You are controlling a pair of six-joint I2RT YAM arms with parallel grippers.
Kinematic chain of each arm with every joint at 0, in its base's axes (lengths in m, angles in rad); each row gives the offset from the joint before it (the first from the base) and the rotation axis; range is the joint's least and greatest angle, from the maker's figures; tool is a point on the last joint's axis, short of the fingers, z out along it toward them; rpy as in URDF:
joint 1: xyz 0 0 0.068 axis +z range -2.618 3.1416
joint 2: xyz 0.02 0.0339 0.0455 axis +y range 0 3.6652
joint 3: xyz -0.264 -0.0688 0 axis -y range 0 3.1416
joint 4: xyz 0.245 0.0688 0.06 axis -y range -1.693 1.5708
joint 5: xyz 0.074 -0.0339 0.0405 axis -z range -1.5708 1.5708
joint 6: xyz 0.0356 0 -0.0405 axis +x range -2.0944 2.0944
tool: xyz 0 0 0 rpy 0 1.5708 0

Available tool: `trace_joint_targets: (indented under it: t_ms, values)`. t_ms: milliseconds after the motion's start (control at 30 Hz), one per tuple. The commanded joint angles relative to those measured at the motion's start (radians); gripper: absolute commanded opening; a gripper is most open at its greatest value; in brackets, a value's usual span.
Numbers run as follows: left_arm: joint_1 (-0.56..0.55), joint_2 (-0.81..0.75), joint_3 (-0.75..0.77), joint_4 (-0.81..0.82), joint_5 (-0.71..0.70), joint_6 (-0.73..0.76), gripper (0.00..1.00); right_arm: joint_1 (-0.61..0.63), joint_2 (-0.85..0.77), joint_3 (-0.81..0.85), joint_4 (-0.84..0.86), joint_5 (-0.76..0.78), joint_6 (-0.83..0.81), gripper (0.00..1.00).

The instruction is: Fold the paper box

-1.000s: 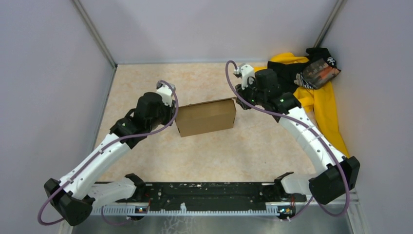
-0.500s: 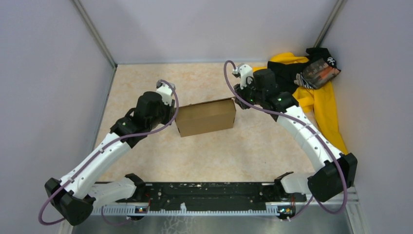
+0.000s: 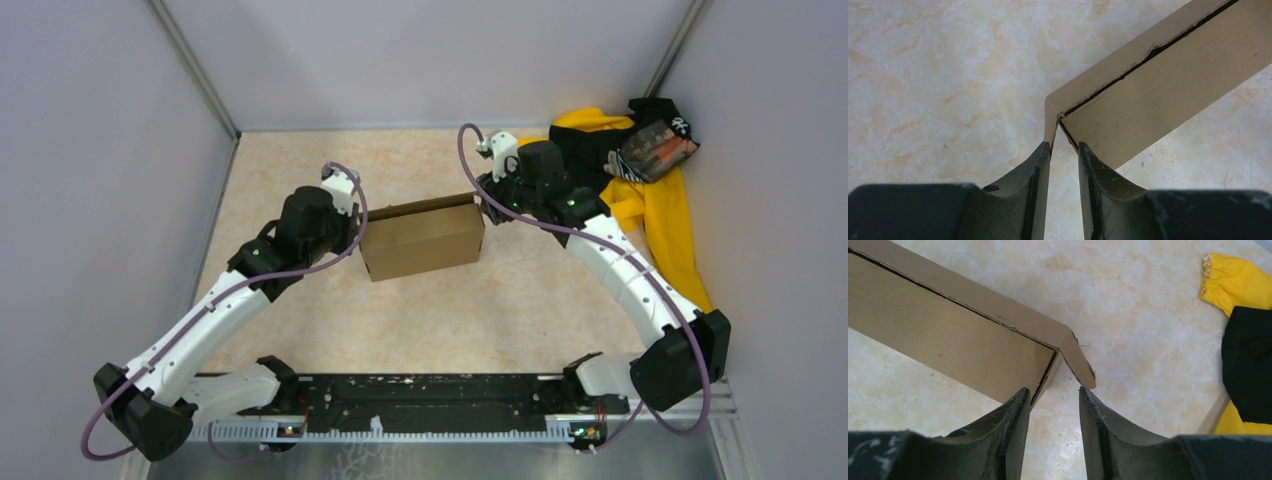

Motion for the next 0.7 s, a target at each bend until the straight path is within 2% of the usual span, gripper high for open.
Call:
trace_joint_targets:
  t_ms: [0,300,667]
  values:
    - [0.009,0.002,0.011,0.028,0.013,0.015,0.34,-0.002,-0.037,0.023,0.07,0.042,-0.008,0.41]
    - [0.014,0.012,0.011,0.034,0.023,0.015,0.33,-0.002,-0.024,0.019,0.091,0.055,-0.017,0.38]
    - [0.019,0.013,0.017,0.037,0.035,0.018,0.33,-0.006,0.024,0.043,0.118,0.035,-0.024,0.39]
